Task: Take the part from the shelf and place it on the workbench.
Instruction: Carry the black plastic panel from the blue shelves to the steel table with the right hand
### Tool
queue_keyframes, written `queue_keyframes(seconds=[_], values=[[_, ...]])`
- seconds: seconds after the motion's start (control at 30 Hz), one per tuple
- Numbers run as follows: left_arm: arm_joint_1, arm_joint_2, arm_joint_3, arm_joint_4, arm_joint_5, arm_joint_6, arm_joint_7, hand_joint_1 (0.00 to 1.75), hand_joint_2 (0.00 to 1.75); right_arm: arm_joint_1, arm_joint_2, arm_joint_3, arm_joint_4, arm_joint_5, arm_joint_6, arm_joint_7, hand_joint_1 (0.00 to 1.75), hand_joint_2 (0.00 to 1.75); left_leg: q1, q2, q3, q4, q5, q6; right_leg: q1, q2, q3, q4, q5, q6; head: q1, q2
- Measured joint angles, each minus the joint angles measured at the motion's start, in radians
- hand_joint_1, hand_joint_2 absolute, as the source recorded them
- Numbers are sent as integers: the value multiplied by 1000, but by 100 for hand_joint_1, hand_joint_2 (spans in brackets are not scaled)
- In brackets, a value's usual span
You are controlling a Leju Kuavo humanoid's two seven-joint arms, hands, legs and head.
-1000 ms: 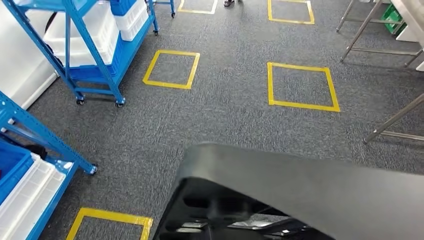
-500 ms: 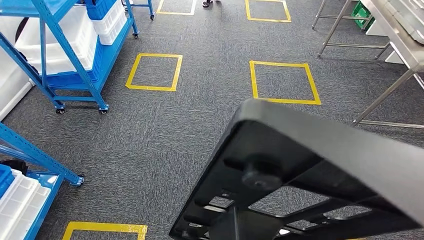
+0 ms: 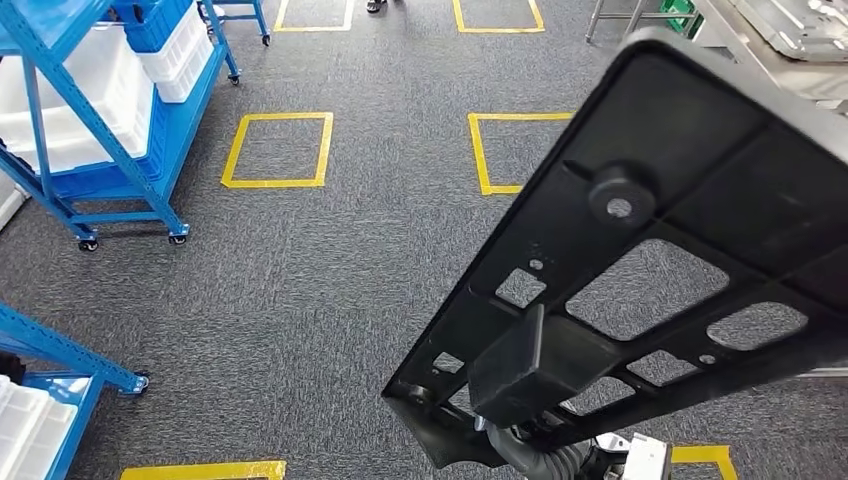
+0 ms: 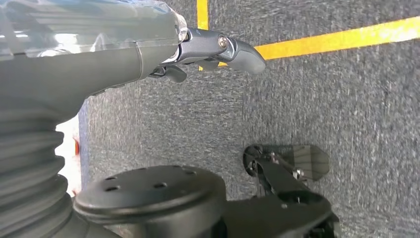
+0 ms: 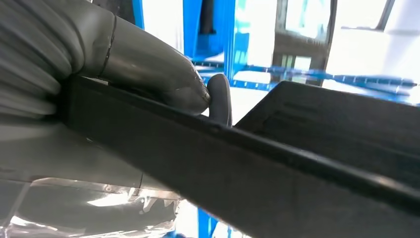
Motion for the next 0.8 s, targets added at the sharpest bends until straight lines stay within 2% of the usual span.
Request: queue_keyframes(seconds=[0.07,0.13,0.17,0.2,0.23,0.27,0.33,0.4,0.47,0.53,0.6,0.63,0.67,0.7,0.73,0.77,0.8], values=[[-5,0,-12,0,-10,-3,5,0,175,-4,16,-4,-5,-6,-9,21,175,175,4,-17,-26,67,-45,-14,-4,20,2,-8,7,-17,0,0],[-6,0,-19,0,-15,-5,8,0,175,-3,26,-4,-9,-7,-18,29,175,175,6,-38,-87,200,-109,-21,-5,35,3,-11,9,-25,0,0],[-6,0,-21,0,-17,-5,10,0,175,3,30,-5,-11,-5,-22,30,175,175,6,-41,-113,252,-125,-23,-5,42,4,-11,9,-26,0,0],[-6,1,-23,0,-19,-6,11,0,175,13,33,-4,-16,5,-22,27,175,175,7,-43,-124,273,-122,-24,-5,50,5,-11,9,-26,0,0],[-7,1,-26,0,-19,-7,12,0,175,27,35,-2,-23,22,-16,18,175,175,7,-43,-117,254,-100,-25,-5,57,6,-10,8,-25,0,0],[-6,2,-28,0,-19,-7,15,0,175,41,36,5,-32,45,-3,4,175,175,9,-46,-93,200,-65,-24,-5,65,8,-9,7,-23,0,0],[-3,6,-31,0,-17,-7,27,0,175,63,36,50,-50,101,29,-32,175,175,13,-72,-35,65,-5,-20,-5,83,6,-3,3,-18,0,0],[-2,10,-36,0,-16,-7,47,0,175,73,29,145,-61,146,18,-63,175,175,14,-94,-8,0,9,-15,-5,98,-1,2,2,-8,0,0],[-5,11,-40,0,-13,-6,65,0,175,72,14,235,-64,151,-43,-78,175,175,13,-89,-4,-6,9,-5,-6,108,-4,1,4,3,0,0],[-6,12,-41,0,-8,-4,72,0,175,62,-3,275,-64,124,-88,-80,175,175,15,-75,1,-15,15,8,-6,90,-13,25,-13,12,0,0],[-4,12,-41,0,-2,-2,73,0,175,50,-17,286,-61,87,-103,-76,175,175,14,-59,2,-19,18,17,-7,57,-58,122,-69,19,0,0],[-3,12,-41,0,0,-1,72,0,175,47,-23,285,-59,66,-107,-73,175,175,13,-51,1,-19,17,19,-8,47,-91,190,-102,22,0,0],[-2,13,-41,0,3,1,69,0,175,46,-27,279,-55,48,-108,-70,175,175,11,-44,1,-19,17,20,-9,43,-118,248,-123,24,0,0],[-1,13,-41,0,6,2,65,0,175,47,-31,269,-50,33,-107,-68,175,175,10,-36,1,-19,16,20,-11,41,-132,278,-126,25,0,0],[-1,13,-41,0,9,3,59,0,175,49,-33,258,-45,23,-102,-67,175,175,9,-30,2,-19,15,20,-12,39,-126,266,-109,25,0,0],[0,13,-41,0,11,3,54,0,175,50,-34,246,-42,17,-97,-66,175,175,9,-24,3,-19,15,20,-12,34,-100,215,-79,23,0,0],[0,13,-41,0,13,4,49,0,175,51,-35,235,-39,14,-93,-66,175,175,8,-18,5,-19,14,18,-11,24,-61,142,-45,20,0,0]])
